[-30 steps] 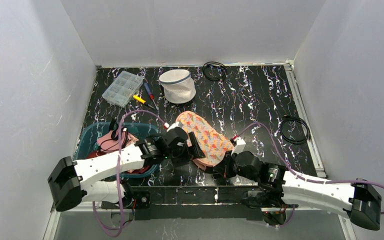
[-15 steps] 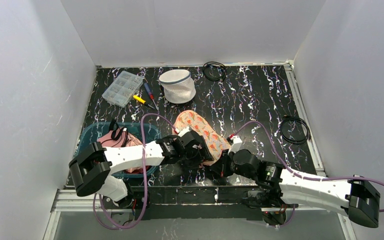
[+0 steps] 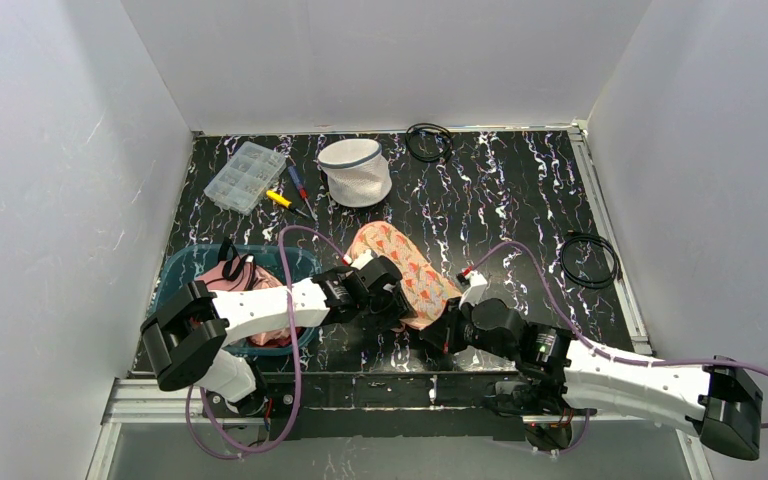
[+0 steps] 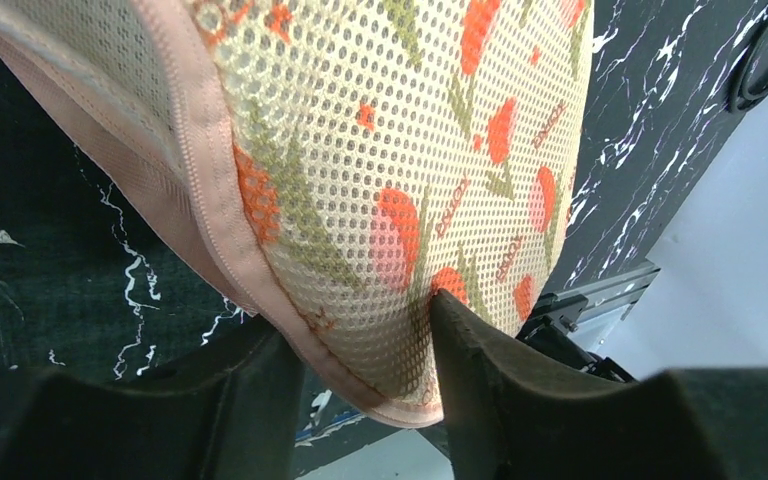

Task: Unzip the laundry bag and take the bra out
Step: Unzip the laundry bag at the center of the board.

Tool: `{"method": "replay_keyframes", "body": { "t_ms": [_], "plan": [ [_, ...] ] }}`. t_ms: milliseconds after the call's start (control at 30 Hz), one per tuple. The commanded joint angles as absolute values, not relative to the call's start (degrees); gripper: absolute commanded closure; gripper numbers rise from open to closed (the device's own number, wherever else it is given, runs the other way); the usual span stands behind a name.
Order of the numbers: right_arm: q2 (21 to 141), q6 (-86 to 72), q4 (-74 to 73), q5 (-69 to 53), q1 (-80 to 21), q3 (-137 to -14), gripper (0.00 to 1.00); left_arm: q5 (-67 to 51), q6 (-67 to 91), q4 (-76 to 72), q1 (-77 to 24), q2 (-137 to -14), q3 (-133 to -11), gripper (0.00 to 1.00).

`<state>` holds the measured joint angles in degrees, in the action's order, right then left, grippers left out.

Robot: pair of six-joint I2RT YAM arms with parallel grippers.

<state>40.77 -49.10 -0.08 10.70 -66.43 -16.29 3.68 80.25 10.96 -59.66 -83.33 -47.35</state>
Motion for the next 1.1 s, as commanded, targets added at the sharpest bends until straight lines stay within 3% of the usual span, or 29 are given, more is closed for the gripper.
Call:
{"method": "replay_keyframes", "body": {
  "t_ms": [0,400,733,1067],
  "plan": [
    [39.0,-48.6,0.1,10.3,-66.6,-18.0,0.99,5.8,80.2,13.0,-59.0,-82.3,-46.6,0.61],
    [32.8,-50.2,-10.3,14.6,-66.6,-18.6,0.99,5.3,78.1,12.0,-56.8,-80.1,-45.9,1.0],
    [30.2,-52.7,-21.3,22.4,-66.5,-19.9,0.99,2.7,73.2,11.6,-54.5,-79.5,-46.7,1.0],
    [29.6,-53.0,-23.2,24.6,-66.5,-19.5,0.99,-1.4,67.9,11.2,-51.2,-81.8,-48.9,1.0]
  ]
}}
